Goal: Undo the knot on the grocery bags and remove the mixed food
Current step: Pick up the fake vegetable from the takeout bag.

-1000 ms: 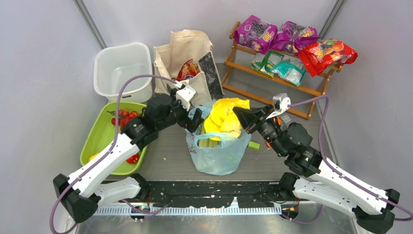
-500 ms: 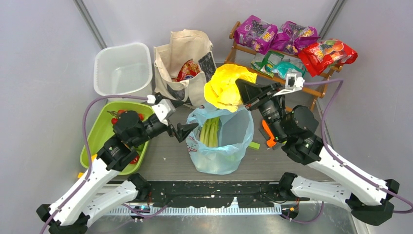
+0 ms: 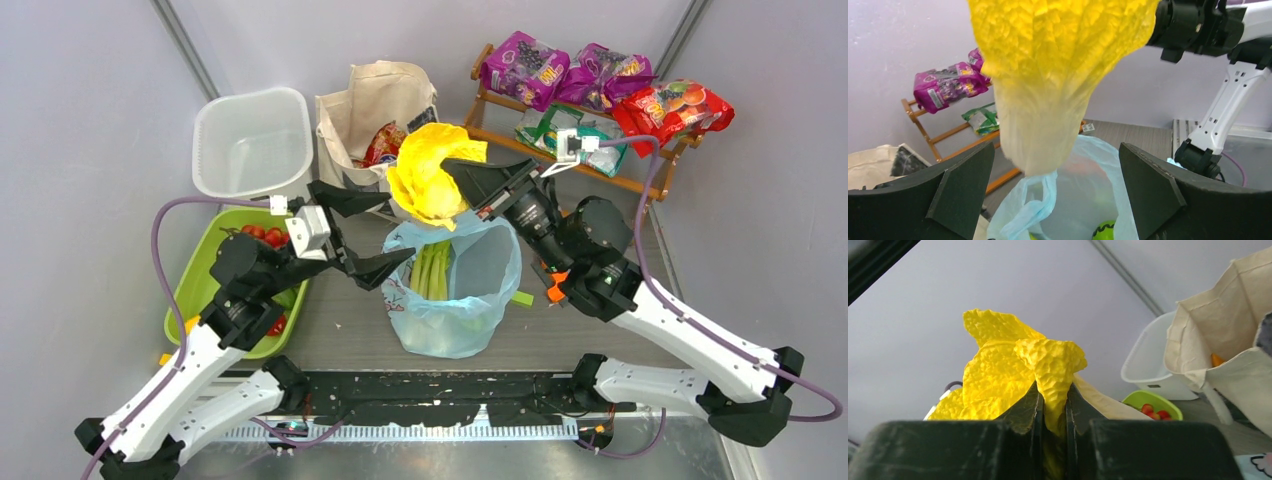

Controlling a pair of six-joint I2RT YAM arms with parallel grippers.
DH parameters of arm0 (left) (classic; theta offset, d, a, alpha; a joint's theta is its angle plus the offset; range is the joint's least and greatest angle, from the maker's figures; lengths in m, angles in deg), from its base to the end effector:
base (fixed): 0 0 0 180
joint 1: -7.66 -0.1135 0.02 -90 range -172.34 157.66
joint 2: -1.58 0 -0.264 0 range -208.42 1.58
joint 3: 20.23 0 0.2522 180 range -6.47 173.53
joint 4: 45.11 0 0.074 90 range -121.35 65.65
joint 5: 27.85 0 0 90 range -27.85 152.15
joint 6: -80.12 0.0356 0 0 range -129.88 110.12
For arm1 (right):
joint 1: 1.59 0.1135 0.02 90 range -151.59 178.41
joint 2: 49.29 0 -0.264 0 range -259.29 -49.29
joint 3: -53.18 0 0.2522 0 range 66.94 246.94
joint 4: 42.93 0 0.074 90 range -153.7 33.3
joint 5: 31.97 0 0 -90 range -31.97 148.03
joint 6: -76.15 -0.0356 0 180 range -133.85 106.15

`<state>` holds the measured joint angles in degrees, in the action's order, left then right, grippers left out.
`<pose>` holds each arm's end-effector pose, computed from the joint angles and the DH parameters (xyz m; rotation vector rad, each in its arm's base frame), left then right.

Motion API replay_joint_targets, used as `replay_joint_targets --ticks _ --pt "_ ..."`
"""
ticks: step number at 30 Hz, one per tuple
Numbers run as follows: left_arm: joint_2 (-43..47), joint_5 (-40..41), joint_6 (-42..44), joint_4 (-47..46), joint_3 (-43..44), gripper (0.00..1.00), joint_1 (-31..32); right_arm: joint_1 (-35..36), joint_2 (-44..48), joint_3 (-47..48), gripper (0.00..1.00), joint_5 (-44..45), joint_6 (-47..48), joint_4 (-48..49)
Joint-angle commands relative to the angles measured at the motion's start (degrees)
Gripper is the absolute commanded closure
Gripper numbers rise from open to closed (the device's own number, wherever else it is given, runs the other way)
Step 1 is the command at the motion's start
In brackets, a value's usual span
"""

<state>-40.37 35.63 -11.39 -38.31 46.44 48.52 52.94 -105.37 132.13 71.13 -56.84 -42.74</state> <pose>0.1057 -0.1124 0.4280 0.8233 1.0683 -0.9192 0.1256 0.1623 0.4732 0.0920 1.2893 1.3521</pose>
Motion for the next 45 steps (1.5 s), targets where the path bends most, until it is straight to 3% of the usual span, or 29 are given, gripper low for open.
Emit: replay_joint_targets --ticks 1,6,17,27,29,32,33,34,35,37,38,39,40,42,45 --pt "-2.9 -1.7 -3.5 -6.9 1.9 0.00 0.2 0.1 -2.4 0.9 0.95 -5.8 -8.1 5.6" --pt "-5.3 -2.0 -5.6 -7.9 2.8 0.00 0.2 0.4 -4.1 1.4 0.95 -7.5 -9.6 6.0" --pt "-6.5 7.7 -6.1 -10.2 1.2 0.01 0.3 1.4 -4.3 1.0 0.95 -8.2 -10.3 6.2" --pt "-8.6 -0.9 -7.6 -13.6 0.9 0.01 0.3 1.4 -4.3 0.6 0.95 -8.6 -10.9 6.4" --pt "-8.7 -1.5 -7.6 -14.1 0.9 0.10 0.3 1.4 -4.4 0.3 0.95 -8.4 -11.2 6.2" --pt "-8.6 -1.2 -7.6 -13.5 1.2 0.40 0.3 1.4 -4.5 0.0 0.94 -7.8 -11.0 5.1" --pt "-8.5 -0.7 -7.6 -13.0 1.2 0.53 0.2 1.3 -4.1 -0.3 0.91 -7.0 -10.7 4.8" --pt "-8.2 -0.2 -7.5 -12.4 1.1 0.64 0.3 1.3 -3.6 -0.5 0.82 -5.9 -10.0 4.2" --pt "-8.0 0.4 -7.3 -11.6 1.1 0.70 0.2 1.4 -3.2 -1.2 0.77 -5.2 -9.7 3.9" --pt "-7.7 1.4 -6.7 -7.7 2.1 0.79 0.2 1.4 -2.1 -2.5 0.54 -3.2 -8.6 3.3" --pt "-7.8 1.5 -6.1 -5.3 3.0 0.82 0.2 1.4 -1.3 -2.9 0.36 -1.8 -7.6 2.9" --pt "-7.9 1.5 -5.6 -2.6 4.2 0.82 0.2 1.4 -0.9 -3.6 0.28 -1.2 -7.0 2.6" --pt "-8.0 1.9 -5.0 0.1 5.4 0.82 0.1 1.4 -0.1 -3.8 0.13 0.1 -5.3 1.9" --pt "-7.8 3.0 -4.2 4.4 6.9 0.83 -0.3 1.3 1.0 -3.4 0.01 2.0 -2.0 -0.7" --pt "-7.1 5.0 -4.0 9.6 8.1 0.83 -3.0 0.7 2.4 -0.8 0.04 4.8 3.2 -5.8"
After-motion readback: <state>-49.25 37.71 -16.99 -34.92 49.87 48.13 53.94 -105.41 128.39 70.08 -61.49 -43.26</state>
